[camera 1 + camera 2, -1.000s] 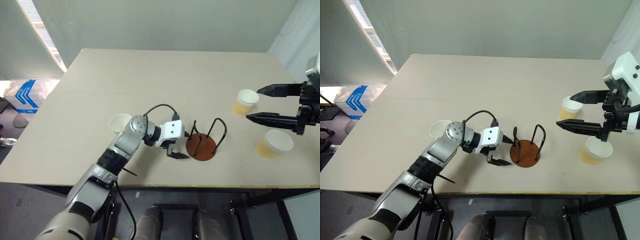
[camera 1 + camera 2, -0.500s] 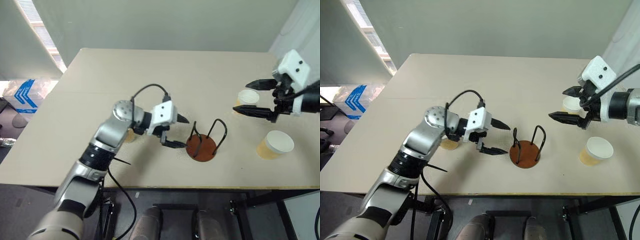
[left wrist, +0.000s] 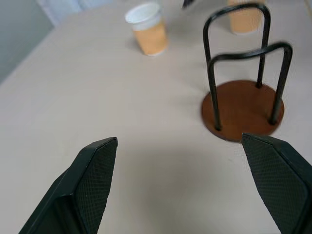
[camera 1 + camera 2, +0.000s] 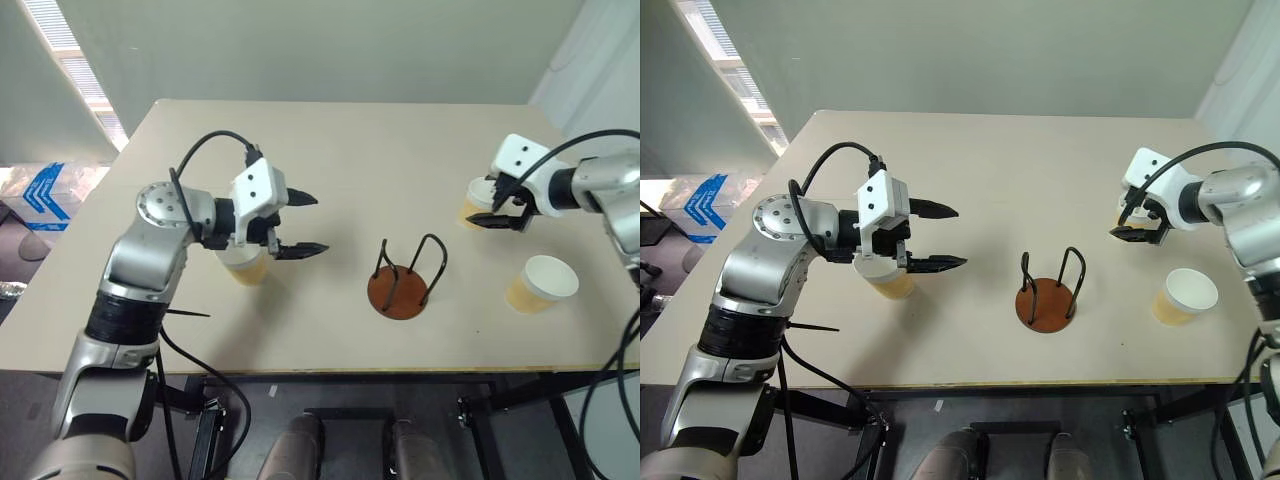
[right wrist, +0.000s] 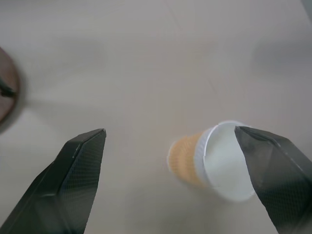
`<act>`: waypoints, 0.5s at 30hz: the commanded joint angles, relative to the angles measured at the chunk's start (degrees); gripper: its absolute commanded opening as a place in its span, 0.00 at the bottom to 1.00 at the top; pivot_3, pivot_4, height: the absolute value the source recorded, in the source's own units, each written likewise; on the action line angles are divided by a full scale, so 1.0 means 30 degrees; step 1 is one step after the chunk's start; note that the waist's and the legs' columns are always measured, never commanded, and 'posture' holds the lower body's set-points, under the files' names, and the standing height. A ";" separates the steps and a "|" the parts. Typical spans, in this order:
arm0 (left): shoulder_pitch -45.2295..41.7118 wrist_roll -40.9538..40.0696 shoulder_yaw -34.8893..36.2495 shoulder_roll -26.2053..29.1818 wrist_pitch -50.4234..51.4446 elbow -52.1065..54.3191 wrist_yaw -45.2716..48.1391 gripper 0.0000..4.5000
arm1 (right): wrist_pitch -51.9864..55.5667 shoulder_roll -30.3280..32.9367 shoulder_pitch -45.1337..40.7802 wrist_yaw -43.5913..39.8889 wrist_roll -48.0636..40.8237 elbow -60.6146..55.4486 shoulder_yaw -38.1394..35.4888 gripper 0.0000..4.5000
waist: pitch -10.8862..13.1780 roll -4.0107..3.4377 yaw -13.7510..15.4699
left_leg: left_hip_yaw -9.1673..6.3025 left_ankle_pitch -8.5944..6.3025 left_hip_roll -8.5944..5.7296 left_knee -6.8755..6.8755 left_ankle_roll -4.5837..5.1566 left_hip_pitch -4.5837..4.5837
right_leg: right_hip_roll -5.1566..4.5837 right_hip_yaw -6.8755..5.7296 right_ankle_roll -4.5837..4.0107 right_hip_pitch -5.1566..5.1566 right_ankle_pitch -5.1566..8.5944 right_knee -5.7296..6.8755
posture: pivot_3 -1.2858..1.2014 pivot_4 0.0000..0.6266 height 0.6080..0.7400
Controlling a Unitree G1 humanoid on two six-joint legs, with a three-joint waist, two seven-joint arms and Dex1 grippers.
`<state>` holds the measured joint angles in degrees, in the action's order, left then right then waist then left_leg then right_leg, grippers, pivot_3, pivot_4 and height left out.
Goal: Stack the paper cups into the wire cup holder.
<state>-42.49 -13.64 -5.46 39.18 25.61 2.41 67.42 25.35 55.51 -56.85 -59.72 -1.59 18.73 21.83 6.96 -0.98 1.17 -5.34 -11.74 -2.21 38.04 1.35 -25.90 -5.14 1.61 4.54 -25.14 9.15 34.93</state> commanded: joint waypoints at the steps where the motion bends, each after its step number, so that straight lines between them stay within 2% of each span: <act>1: -0.0021 -0.0484 0.0394 0.0073 0.0399 0.1126 -0.0536 0.98 | -0.1982 -0.0799 -0.1603 -0.0469 0.1965 0.2929 0.0471 1.00 | 0.0001 -0.0002 0.0017 | -0.0005 0.0001 0.0001 0.0000 -0.0003 -0.0001 | -0.0001 -0.0004 -0.0011 -0.0002 -0.0005 0.0002 | 0.52 0.24 1.00; 7: 0.0013 -0.0686 0.0292 0.0017 0.0786 0.1716 -0.1081 0.98 | -0.4671 -0.2364 -0.3586 -0.0528 0.4421 0.8493 0.1114 1.00 | 0.0004 -0.0007 0.0027 | -0.0011 -0.0003 0.0003 -0.0034 -0.0040 -0.0009 | 0.0000 -0.0010 -0.0081 -0.0036 -0.0023 0.0005 | 0.52 0.24 1.00; 13: 0.0033 -0.0826 0.0257 0.0072 0.0986 0.2023 -0.1300 0.98 | -0.6365 -0.3653 -0.4767 -0.0081 0.5557 1.2033 0.0842 1.00 | 0.0009 -0.0016 0.0000 | -0.0013 -0.0025 0.0007 -0.0061 -0.0087 -0.0014 | 0.0002 -0.0007 -0.0103 -0.0073 -0.0016 0.0013 | 0.52 0.24 1.00; 15: 0.0031 -0.0823 0.0242 0.0100 0.1006 0.2052 -0.1327 1.00 | -0.6735 -0.3997 -0.4964 0.0092 0.5730 1.2794 0.0710 0.91 | 0.0010 -0.0017 -0.0003 | -0.0014 -0.0027 0.0009 -0.0070 -0.0095 -0.0015 | 0.0002 -0.0007 -0.0107 -0.0078 -0.0015 0.0013 | 0.52 0.24 1.00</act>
<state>-41.99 -15.32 -5.49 39.15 28.74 6.46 64.06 6.70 43.41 -69.44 -60.25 14.99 56.01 25.72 6.99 -1.03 1.16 -5.38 -11.83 -2.18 37.82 1.05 -25.94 -5.13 1.59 4.20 -25.37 9.11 34.98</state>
